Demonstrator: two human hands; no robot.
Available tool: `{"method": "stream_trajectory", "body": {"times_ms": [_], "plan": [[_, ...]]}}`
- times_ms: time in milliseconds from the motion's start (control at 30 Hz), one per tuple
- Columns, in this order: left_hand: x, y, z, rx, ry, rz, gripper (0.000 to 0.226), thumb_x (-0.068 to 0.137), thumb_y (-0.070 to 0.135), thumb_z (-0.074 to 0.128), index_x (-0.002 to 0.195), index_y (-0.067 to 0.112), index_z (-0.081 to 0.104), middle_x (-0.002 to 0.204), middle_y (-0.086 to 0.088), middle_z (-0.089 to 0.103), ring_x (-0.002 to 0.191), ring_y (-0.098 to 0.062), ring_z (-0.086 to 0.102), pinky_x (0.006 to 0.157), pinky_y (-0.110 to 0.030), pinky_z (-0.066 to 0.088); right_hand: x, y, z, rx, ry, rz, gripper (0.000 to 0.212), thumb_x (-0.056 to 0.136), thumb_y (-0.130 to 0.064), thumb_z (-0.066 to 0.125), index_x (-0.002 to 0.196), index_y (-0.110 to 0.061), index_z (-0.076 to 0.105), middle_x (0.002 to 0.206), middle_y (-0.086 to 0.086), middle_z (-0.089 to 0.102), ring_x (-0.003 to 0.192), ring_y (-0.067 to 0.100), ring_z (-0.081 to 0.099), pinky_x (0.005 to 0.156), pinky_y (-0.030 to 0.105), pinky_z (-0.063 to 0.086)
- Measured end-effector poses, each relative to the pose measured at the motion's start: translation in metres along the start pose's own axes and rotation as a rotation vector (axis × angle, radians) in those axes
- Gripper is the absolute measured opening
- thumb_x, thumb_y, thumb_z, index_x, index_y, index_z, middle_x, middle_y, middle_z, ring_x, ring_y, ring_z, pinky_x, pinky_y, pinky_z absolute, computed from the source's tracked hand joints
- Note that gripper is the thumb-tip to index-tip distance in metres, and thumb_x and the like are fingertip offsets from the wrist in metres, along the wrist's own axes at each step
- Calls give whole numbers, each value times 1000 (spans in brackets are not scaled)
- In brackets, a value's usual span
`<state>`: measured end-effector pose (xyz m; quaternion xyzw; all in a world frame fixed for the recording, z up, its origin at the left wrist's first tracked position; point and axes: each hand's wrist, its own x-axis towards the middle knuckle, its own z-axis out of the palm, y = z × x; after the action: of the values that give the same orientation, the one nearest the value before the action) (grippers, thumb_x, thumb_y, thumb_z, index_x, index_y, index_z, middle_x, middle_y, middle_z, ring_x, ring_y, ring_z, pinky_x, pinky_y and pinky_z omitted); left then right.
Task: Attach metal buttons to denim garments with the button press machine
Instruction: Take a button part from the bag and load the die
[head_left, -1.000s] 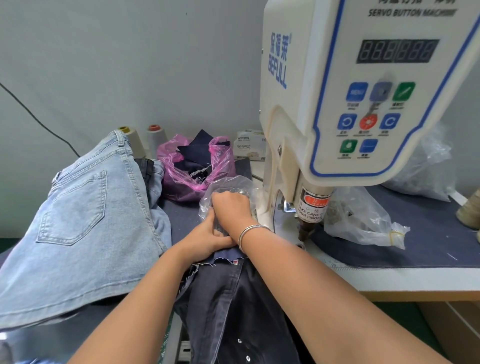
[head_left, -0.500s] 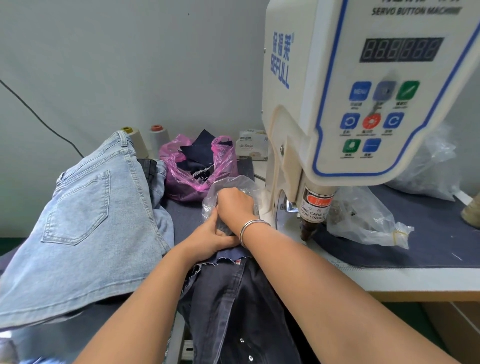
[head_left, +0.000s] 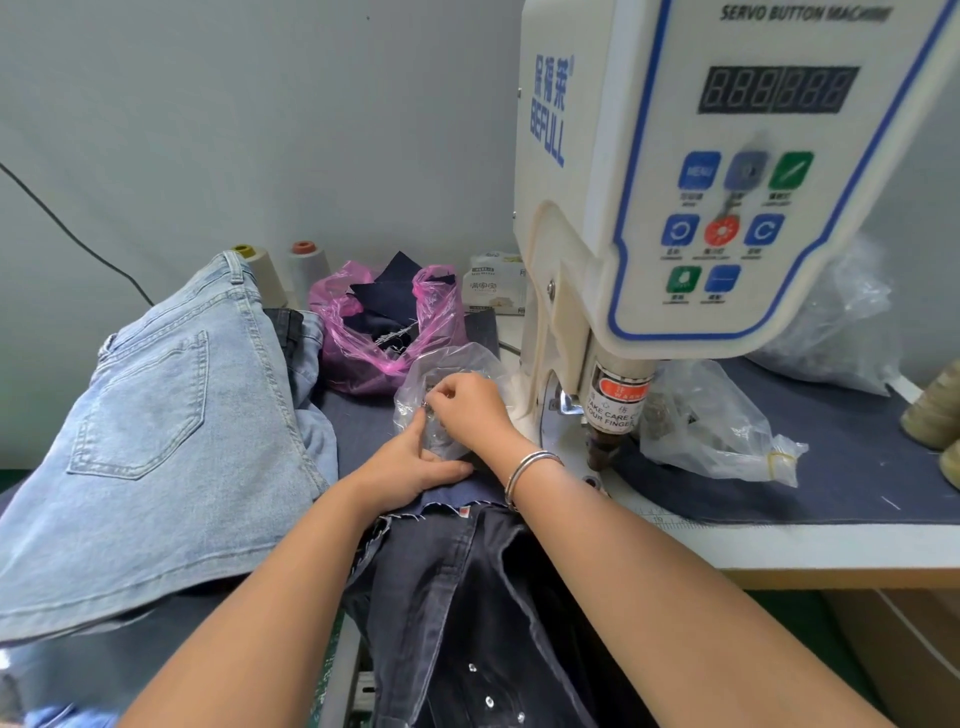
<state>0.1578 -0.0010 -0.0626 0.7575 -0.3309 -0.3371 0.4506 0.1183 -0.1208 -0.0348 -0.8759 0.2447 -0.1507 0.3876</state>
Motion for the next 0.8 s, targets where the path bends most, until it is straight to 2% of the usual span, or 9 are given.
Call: {"method": "stream_trajectory", "body": {"times_ms": [67, 133, 267, 333, 500, 567, 667, 800], "plan": [[0, -1, 0, 18, 5, 6, 111, 82, 24, 74, 152, 24, -11, 48, 12, 49, 46, -1, 42, 48, -11, 35, -2, 3, -1, 53, -55, 13, 16, 91, -19, 55, 87, -15, 70, 60, -6, 58, 68, 18, 61, 73, 29, 50], [0, -2, 0, 26, 6, 12, 109, 83, 24, 74, 152, 26, -10, 49, 12, 48, 47, -1, 42, 49, -11, 36, -3, 5, -1, 58, -64, 4, 15, 91, -19, 56, 89, -15, 71, 58, -8, 56, 66, 15, 58, 71, 26, 47], [2, -3, 0, 36, 6, 40, 104, 83, 22, 73, 152, 31, -3, 51, 10, 47, 48, -3, 40, 50, -11, 35, -4, 7, 0, 50, -48, -13, 15, 90, -20, 57, 91, -16, 72, 71, -5, 61, 72, 15, 60, 72, 28, 49], [2, -4, -1, 36, 0, 56, 100, 82, 22, 74, 151, 37, 2, 52, 9, 45, 47, -3, 38, 50, -11, 34, -4, 8, 2, 34, -24, -29, 13, 89, -22, 59, 91, -18, 71, 80, -4, 61, 74, 12, 57, 69, 25, 44], [5, -7, 0, -35, -38, 76, 98, 62, 40, 75, 140, 47, 17, 48, 10, 42, 43, -4, 33, 47, -12, 31, -9, 9, 6, -47, 7, -91, 9, 90, -22, 56, 94, -22, 64, 75, -10, 52, 77, 14, 53, 66, 26, 35], [7, -10, -1, -47, -41, 74, 98, 56, 44, 74, 137, 49, 18, 47, 11, 42, 43, -3, 34, 46, -12, 31, -10, 9, 6, -77, 15, -126, 10, 90, -21, 55, 95, -21, 64, 77, -6, 56, 82, 20, 58, 66, 27, 35], [10, -14, -2, -47, -43, 66, 101, 58, 42, 74, 144, 44, 20, 48, 10, 43, 44, -4, 34, 45, -13, 31, -13, 8, 6, -127, 34, -155, 16, 92, -20, 53, 100, -18, 66, 94, 6, 69, 93, 26, 61, 73, 30, 42], [10, -15, -2, -59, -43, 76, 102, 59, 42, 75, 145, 45, 19, 52, 7, 45, 50, -7, 35, 52, -19, 32, -13, 8, 6, -200, 60, -136, 21, 92, -22, 52, 105, -14, 67, 105, 12, 69, 100, 30, 60, 81, 34, 45]]}}
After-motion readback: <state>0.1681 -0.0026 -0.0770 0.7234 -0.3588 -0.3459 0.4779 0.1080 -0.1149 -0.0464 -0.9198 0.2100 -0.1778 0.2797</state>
